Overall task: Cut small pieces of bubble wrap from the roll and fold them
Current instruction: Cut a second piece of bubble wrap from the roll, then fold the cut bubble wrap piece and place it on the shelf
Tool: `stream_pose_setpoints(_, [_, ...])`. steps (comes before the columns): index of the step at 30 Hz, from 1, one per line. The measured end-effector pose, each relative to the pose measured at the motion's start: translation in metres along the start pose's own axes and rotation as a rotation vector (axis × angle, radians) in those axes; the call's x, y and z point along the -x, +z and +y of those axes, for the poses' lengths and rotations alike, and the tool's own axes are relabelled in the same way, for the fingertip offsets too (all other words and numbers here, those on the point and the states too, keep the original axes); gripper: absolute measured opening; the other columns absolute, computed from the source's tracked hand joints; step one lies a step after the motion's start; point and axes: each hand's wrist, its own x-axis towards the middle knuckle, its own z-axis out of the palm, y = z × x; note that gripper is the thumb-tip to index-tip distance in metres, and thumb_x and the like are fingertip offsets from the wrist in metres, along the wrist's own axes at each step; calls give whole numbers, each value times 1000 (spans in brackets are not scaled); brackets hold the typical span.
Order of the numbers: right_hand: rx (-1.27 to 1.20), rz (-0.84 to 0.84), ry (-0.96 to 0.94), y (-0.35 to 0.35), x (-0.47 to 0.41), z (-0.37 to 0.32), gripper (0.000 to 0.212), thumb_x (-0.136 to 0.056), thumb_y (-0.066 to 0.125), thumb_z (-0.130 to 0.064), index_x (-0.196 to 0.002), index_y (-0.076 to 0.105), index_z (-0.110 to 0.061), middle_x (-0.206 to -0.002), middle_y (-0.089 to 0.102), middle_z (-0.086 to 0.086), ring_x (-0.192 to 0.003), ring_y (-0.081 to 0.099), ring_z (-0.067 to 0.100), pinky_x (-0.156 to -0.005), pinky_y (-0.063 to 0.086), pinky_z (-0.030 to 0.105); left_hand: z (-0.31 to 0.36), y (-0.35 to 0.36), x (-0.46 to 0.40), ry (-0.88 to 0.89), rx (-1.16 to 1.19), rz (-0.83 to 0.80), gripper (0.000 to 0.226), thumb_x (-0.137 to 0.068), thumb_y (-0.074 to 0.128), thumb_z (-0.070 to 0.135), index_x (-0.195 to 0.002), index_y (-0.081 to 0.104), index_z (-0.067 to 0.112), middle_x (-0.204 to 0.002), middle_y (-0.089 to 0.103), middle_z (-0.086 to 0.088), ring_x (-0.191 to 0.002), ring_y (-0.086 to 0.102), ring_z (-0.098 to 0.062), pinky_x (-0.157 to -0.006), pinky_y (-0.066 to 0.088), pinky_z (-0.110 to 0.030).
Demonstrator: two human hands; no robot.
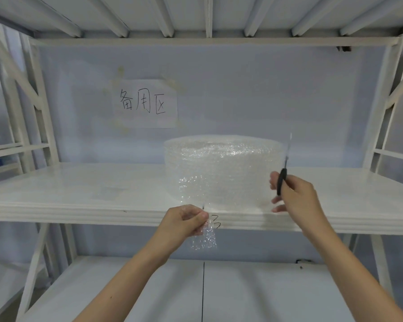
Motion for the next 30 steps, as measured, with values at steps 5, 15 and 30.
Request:
stream_pose_setpoints(5, [428, 50, 193, -30, -26, 28, 63, -85, 56, -54, -70, 64, 7, -63, 71, 18, -45, 67, 28, -66, 59, 40, 4, 4, -3, 5, 22, -7, 12, -90, 66, 14, -83, 72, 6, -70, 67, 0, -64, 60, -11, -73, 58, -25])
stream_pose_setpoints(15, [1091, -173, 384, -25, -80, 32, 18, -90, 46, -17, -77, 54, -7, -70, 62, 10, -41, 61, 24, -51, 52, 26, 12, -1, -6, 16, 30, -11, 14, -90, 66, 16, -86, 72, 4, -70, 69, 3, -64, 61, -9, -74, 58, -25])
stream_pose_setpoints(30, [1558, -546, 493, -3, -86, -9, 13, -91, 58, -19, -93, 54, -7, -90, 68, 0, -53, 58, 12, -62, 47, 19, 15, -27, -6, 19, 53, 2, 12, -90, 67, 14, -84, 73, 6, -73, 72, -2, -63, 61, -12, -71, 58, -24])
